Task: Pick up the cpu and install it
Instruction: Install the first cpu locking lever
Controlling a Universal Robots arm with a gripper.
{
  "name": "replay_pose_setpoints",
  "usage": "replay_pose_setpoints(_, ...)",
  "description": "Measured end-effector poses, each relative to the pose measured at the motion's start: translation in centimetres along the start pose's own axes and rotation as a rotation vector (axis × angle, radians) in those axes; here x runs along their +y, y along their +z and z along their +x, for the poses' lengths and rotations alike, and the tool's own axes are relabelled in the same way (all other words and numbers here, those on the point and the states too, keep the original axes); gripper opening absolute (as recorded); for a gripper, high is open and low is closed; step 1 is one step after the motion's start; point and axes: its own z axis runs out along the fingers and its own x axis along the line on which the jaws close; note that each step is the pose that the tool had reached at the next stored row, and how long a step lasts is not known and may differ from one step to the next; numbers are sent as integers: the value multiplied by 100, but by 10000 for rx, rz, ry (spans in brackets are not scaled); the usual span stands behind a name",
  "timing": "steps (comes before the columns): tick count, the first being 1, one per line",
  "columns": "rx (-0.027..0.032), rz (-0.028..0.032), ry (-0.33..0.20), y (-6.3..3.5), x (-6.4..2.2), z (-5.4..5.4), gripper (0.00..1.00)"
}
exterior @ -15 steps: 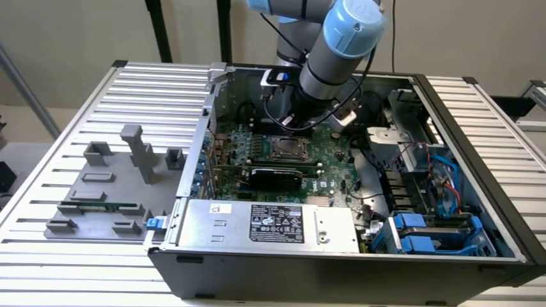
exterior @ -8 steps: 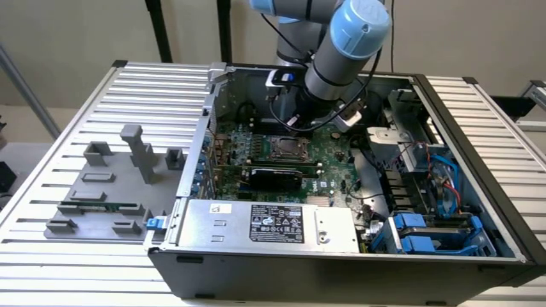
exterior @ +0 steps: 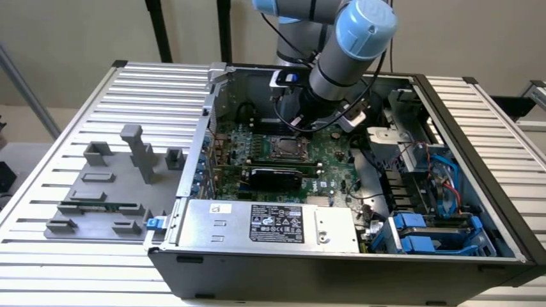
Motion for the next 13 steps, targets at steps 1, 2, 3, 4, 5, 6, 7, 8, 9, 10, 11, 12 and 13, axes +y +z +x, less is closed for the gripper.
replay_pose_setpoints(1, 7, 14, -16, 0, 2, 1, 11)
replay_pose_setpoints(2, 16, 31, -36, 0, 4, 2, 11)
replay_pose_setpoints(3, 24, 47, -55, 0, 5, 3, 11)
replay_pose_setpoints(4, 31, 62, -75, -1, 6, 3, 11)
replay_pose_setpoints(5, 39, 78, -95, -1, 7, 2, 11)
replay_pose_setpoints(6, 41, 86, -110, -2, 10, 1, 11)
replay_pose_setpoints(7, 38, 89, -121, -3, 12, -1, 11)
replay_pose_setpoints(8, 38, 93, -131, -4, 15, -4, 11)
replay_pose_setpoints(9, 35, 96, -142, -5, 18, -6, 11)
replay_pose_setpoints(10, 35, 99, -151, -6, 21, -8, 11)
replay_pose_setpoints(11, 34, 103, -161, -7, 23, -10, 11)
replay_pose_setpoints(12, 34, 108, -172, -7, 25, -12, 11)
replay_pose_setpoints(13, 35, 114, -184, -8, 27, -13, 11)
